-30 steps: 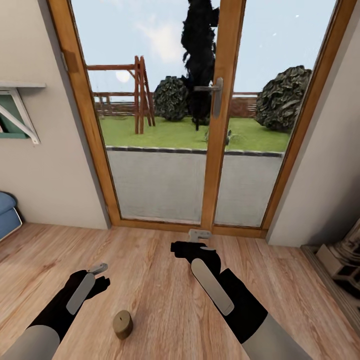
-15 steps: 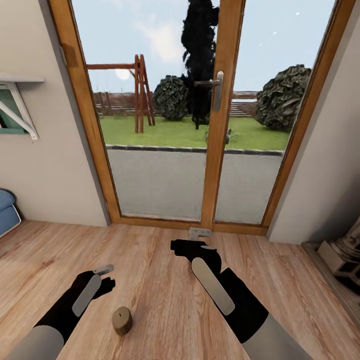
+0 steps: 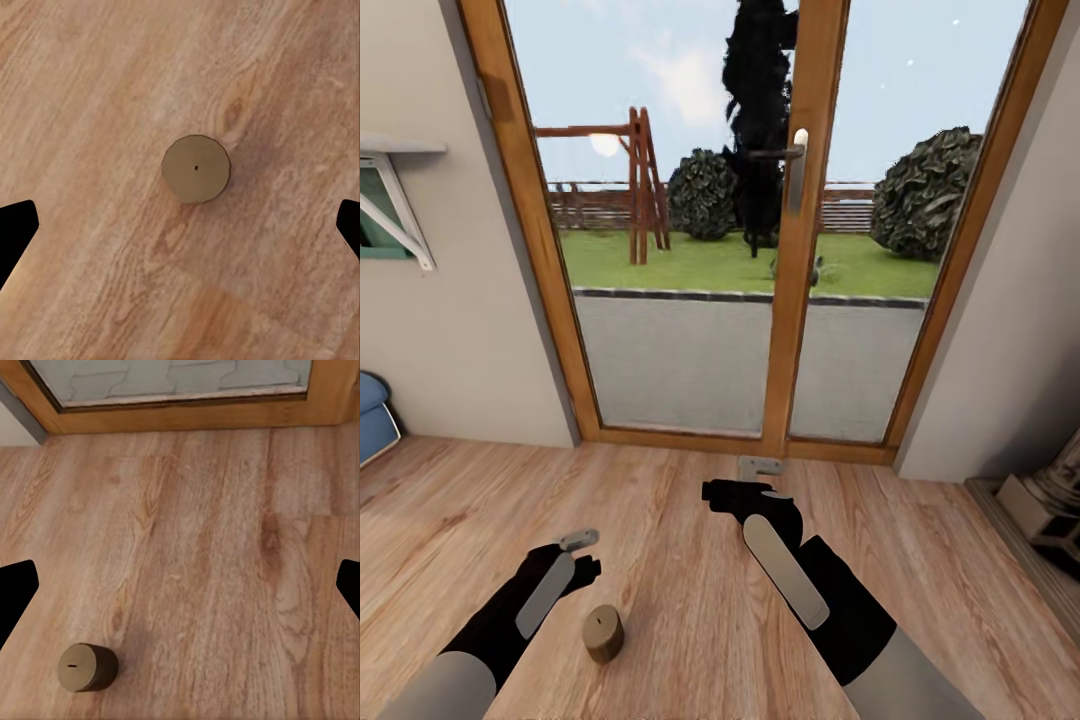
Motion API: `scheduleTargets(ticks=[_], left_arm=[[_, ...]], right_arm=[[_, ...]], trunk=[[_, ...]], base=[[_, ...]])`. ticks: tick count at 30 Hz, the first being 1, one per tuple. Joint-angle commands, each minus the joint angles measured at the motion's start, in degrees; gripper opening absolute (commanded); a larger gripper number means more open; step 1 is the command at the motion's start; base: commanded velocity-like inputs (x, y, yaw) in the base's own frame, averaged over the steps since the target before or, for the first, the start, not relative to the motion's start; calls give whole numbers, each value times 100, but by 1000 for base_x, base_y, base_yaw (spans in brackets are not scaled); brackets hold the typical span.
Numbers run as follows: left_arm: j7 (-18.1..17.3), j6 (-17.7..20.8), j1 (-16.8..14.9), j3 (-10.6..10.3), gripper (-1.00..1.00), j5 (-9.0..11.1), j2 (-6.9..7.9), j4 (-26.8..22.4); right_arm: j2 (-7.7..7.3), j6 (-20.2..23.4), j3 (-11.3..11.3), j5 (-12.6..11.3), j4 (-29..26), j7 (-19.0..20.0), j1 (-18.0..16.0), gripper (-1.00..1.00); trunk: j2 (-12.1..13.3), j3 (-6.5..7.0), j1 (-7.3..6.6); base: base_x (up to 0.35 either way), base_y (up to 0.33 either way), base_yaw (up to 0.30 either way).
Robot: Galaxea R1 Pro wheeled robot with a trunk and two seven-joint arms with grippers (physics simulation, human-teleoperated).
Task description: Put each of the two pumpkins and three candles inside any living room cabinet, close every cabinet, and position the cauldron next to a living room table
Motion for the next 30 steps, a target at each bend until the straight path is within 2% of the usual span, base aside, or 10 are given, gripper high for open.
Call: scheduleTargets(ticks=[1, 5, 8, 18, 23, 30], left_arm=[[57, -27, -4, -31, 100, 33, 6, -8], [61, -150, -4, -29, 100, -314, -14, -8], [97, -262, -4, -26, 100, -463, -88, -8], [150, -309, -4, -34, 100, -511, -190, -11], [165, -309, -4, -31, 100, -510, -203, -17], [164, -308, -4, -34, 100, -510, -270, -19]], right_arm=[[1, 9, 7, -46, -5, -55, -6, 100], [10, 9, 13, -46, 30, -63, -6, 100], [13, 9, 10, -46, 32, -65, -6, 100], [-5, 32, 11, -46, -39, -58, -6, 100], [-12, 98, 20, -55, -611, -96, -6, 100], [-13, 107, 22, -55, -746, -100, -6, 100]], trunk=[[-44, -24, 22], [-205, -96, 109], [-325, -150, 175], [-726, -329, 395], [-927, -419, 505], [-1207, -545, 659]], base=[[0, 0, 0], [0, 0, 0], [0, 0, 0], [0, 0, 0], [0, 0, 0], [0, 0, 0]])
